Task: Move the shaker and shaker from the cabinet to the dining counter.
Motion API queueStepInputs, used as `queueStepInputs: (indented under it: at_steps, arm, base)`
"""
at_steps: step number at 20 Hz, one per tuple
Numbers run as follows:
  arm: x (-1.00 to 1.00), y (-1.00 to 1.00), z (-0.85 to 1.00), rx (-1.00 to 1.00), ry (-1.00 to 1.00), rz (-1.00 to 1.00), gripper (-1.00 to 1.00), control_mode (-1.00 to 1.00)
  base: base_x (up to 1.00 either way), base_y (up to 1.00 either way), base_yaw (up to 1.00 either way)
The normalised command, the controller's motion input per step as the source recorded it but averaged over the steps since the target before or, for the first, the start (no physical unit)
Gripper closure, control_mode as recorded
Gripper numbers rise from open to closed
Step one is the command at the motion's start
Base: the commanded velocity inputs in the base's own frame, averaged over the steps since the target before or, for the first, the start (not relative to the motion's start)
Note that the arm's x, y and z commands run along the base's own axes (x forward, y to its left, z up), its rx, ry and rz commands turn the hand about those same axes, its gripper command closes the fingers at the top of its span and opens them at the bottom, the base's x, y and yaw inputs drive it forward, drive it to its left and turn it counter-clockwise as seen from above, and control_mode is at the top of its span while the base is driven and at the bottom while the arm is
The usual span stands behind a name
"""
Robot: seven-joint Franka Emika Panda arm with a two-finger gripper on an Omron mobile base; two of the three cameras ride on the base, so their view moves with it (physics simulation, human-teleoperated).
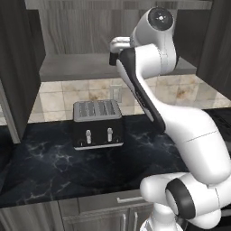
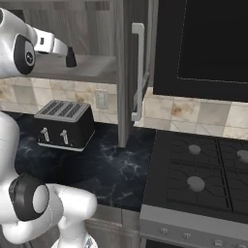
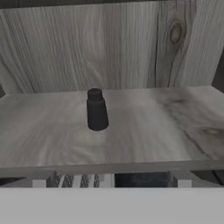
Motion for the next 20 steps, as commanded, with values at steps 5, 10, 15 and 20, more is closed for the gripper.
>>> queueStepInputs:
  at_steps: [5,10,15,20]
  arm:
    - [0.35,0.0,0.0,0.0,-0.11,0.0,-1.0,-1.0]
    - [0.32,0.05,0.0,0.0,-0.05,0.0,-1.0,-1.0]
    - [0.33,0.18,0.0,0.0,0.0,0.0,-1.0,-1.0]
    - [0.33,0.19,0.0,0.0,0.0,0.0,-1.0,-1.0]
  base:
    - [0.0,0.0,0.0]
    - [0.0,0.0,0.0]
    - [0.0,0.0,0.0]
    - [0.0,0.0,0.0]
